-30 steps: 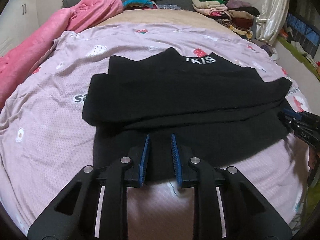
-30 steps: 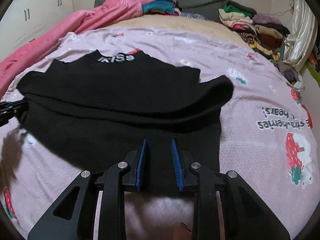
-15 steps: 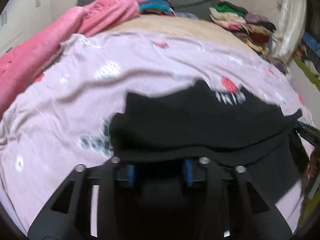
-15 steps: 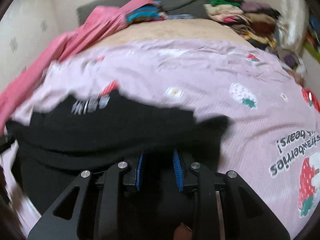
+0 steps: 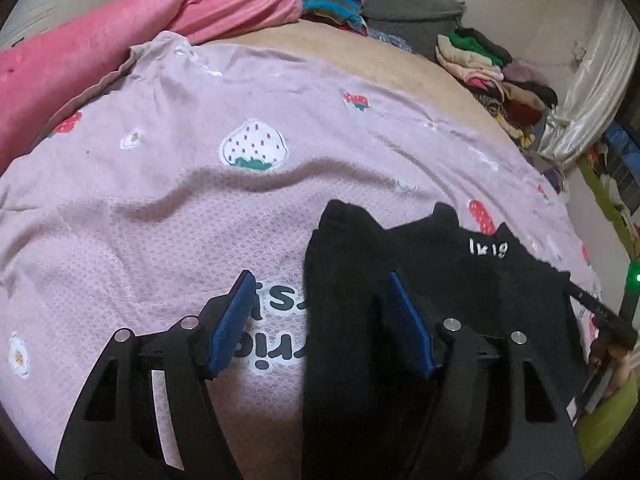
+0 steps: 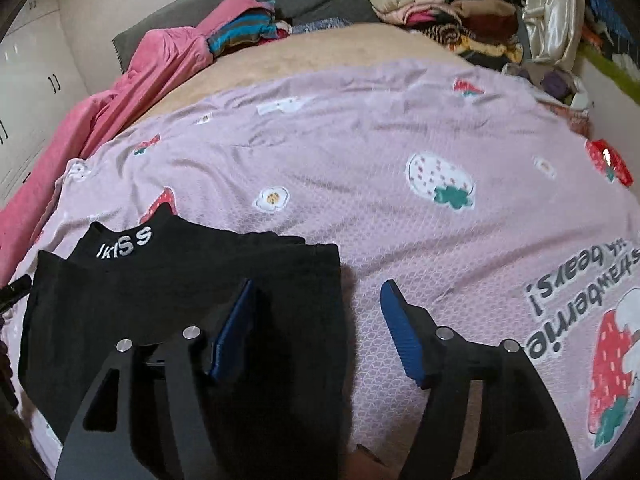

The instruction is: Fold small clothes

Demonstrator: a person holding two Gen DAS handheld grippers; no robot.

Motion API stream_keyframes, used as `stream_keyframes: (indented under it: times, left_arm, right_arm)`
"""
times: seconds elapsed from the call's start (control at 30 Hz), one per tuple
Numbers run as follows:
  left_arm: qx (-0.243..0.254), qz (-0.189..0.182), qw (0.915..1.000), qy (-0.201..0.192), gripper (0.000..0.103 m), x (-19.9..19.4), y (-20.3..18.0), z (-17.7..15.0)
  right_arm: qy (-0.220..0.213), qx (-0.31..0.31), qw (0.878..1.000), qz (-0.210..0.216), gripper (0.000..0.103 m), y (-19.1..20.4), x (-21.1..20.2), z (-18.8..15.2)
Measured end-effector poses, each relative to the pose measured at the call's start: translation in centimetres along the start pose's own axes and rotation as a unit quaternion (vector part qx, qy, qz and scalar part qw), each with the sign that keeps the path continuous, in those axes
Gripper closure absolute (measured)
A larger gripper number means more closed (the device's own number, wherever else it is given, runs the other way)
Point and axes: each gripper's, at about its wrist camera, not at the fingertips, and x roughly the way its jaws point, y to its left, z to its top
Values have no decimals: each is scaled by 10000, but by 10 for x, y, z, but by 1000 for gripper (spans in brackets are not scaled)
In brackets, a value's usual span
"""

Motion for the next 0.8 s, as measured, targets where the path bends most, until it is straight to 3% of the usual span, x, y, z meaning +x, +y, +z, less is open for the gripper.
stream_keyframes:
  times: [0.1,0.17,0.23,0.27,0.3,0.33,0.37,0.53,0.8]
  left_arm:
    - [14,-154,9999,-52,48,2,-4,1]
    - [21,-158,9998,-76,54,4,-6,3]
    - [45,-165,9998,-69,69,8,-7,5]
    - [71,-158,9998,-47,87,10,-8,5]
    - [116,-110,9999,-8,97,14,-9,5]
    - [133,-94,9999,-21,97,15,-9,4]
    - [113,-108,9999,-74,98,14,-8,3]
    - [310,-100,9989,-351,100,1,-9,3]
    - [100,-290,9964,-791,100,-25,2,22]
  right_arm:
    - [65,76,9998,144,47,0,3,-1]
    - [66,75,9996,248,58,0,4,-1]
    - [72,-18,9995,294,66,3,4,-1]
    - [74,-53,9995,308,73,5,4,-1]
    - [86,-90,9993,349,79,7,5,-2]
    - [79,-115,9992,384,90,9,5,-2]
    - [51,-134,9991,389,93,10,4,-2]
    - [-213,-157,9992,304,94,12,-12,2]
    - [-695,202,9961,511,94,7,-33,24]
